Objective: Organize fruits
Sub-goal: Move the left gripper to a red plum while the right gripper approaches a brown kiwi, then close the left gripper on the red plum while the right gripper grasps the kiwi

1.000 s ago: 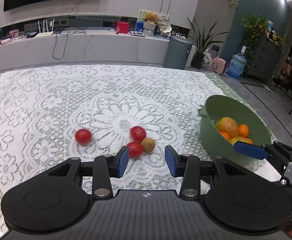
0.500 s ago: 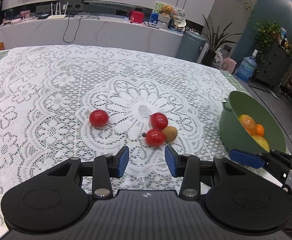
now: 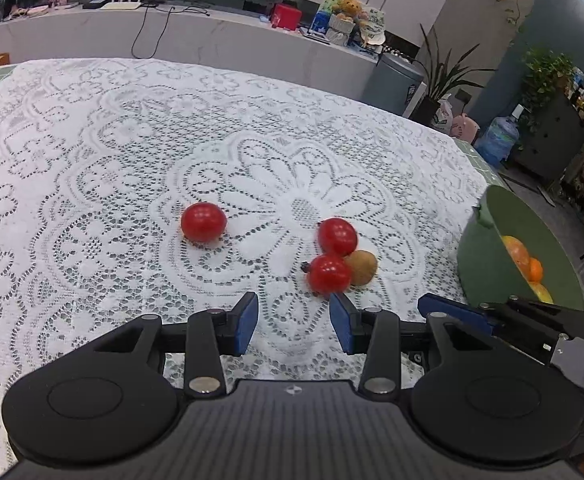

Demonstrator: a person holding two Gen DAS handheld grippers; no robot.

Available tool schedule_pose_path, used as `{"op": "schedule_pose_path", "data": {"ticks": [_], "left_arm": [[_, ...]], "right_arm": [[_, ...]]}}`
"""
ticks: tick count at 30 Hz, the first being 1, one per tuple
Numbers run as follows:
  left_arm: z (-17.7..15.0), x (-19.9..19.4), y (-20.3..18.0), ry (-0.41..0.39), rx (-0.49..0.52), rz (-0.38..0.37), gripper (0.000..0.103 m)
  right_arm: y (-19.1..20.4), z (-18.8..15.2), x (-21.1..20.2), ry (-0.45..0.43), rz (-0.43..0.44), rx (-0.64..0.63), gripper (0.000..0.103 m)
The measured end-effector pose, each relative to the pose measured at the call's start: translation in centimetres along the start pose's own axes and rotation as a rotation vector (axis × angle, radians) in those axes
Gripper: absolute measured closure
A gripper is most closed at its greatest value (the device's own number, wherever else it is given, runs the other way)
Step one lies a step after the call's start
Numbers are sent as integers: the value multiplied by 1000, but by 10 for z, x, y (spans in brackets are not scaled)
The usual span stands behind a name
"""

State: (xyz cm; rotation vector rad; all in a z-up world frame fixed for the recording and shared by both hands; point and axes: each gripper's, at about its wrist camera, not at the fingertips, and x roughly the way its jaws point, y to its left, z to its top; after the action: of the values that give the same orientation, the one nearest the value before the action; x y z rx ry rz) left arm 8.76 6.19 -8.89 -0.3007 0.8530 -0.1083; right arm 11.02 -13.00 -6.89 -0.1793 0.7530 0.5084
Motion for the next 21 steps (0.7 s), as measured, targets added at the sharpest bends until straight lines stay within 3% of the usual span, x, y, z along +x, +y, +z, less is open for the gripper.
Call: {"op": "schedule_pose_path", "data": {"ticks": [6,13,21], "left_arm": [[9,6,12,-23,-23,44,54],[26,16,20,-65,8,128,54],[35,28,24,-70,39,162,54]], "right_arm": [[-5,10,17,-6,-20,-15,74],[-17,24,27,-29,-15,59,74],[-30,28,43,13,51,191,75]]}}
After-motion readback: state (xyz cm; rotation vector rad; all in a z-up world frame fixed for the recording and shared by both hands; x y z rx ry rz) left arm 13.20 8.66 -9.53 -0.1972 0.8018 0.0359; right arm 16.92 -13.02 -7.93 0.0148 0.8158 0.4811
